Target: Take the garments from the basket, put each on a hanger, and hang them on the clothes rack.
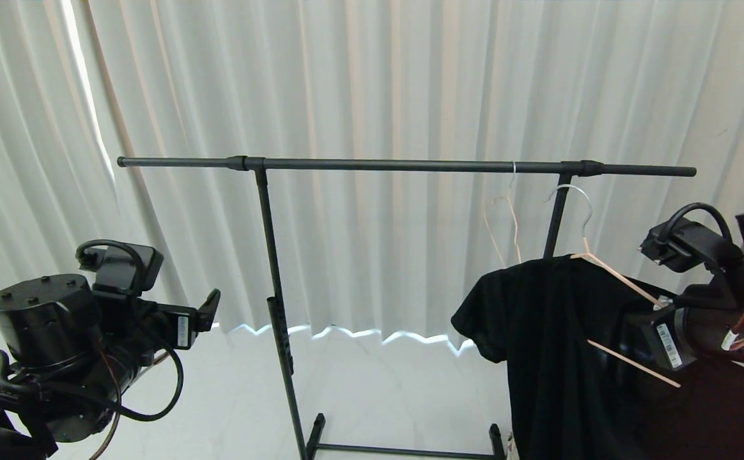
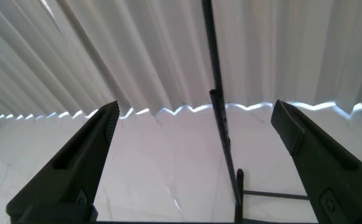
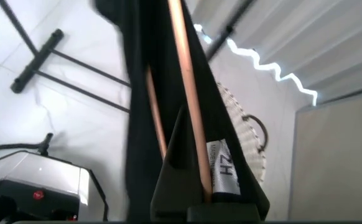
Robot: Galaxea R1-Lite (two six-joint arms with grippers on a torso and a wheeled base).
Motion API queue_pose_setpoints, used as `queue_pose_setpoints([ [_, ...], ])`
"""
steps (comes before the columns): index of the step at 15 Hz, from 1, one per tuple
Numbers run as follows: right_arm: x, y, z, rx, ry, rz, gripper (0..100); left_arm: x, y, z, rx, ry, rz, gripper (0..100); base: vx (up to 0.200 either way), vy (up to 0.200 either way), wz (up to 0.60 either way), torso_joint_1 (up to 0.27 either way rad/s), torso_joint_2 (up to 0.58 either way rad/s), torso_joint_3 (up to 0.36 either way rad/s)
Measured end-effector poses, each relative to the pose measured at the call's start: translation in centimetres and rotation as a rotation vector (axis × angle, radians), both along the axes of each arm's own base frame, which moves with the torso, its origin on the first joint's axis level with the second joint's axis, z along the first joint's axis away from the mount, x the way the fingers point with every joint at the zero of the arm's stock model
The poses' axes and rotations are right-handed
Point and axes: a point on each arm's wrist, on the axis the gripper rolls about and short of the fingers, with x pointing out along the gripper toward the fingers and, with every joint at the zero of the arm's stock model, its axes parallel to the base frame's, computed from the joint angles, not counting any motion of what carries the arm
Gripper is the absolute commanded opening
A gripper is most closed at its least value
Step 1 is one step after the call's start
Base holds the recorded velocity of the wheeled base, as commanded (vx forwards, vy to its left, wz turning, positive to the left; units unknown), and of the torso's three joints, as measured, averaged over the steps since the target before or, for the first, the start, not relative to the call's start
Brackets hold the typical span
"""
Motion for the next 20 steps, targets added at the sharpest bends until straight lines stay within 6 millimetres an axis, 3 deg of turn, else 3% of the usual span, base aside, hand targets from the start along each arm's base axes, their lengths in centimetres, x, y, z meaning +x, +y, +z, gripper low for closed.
queue_pose_setpoints([
  [4, 0.4, 0.2, 0.0, 0.004, 0.001, -0.002, 0, 0.2, 0.0, 0.3, -0.004, -0.015, -0.003, 100, 0.000, 0.100, 0.00, -0.004, 0.00, 0.002],
  [10, 4.7, 2.3, 2.1, 0.027, -0.057, -0.069, 0, 0.3, -0.8, 0.3, 0.005, -0.012, -0.039, 100, 0.000, 0.000, 0.00, 0.000, 0.00, 0.000],
  [14, 7.3, 3.9, 2.1, 0.084, -0.054, -0.151, 0, 0.3, -0.9, 0.3, 0.009, -0.012, -0.041, 100, 0.000, 0.000, 0.00, 0.000, 0.00, 0.000],
  [20, 9.0, 6.1, 1.9, 0.188, -0.047, -0.254, 0, 0.3, -0.9, 0.3, 0.009, -0.012, -0.038, 100, 0.000, 0.000, 0.00, 0.000, 0.00, 0.000],
])
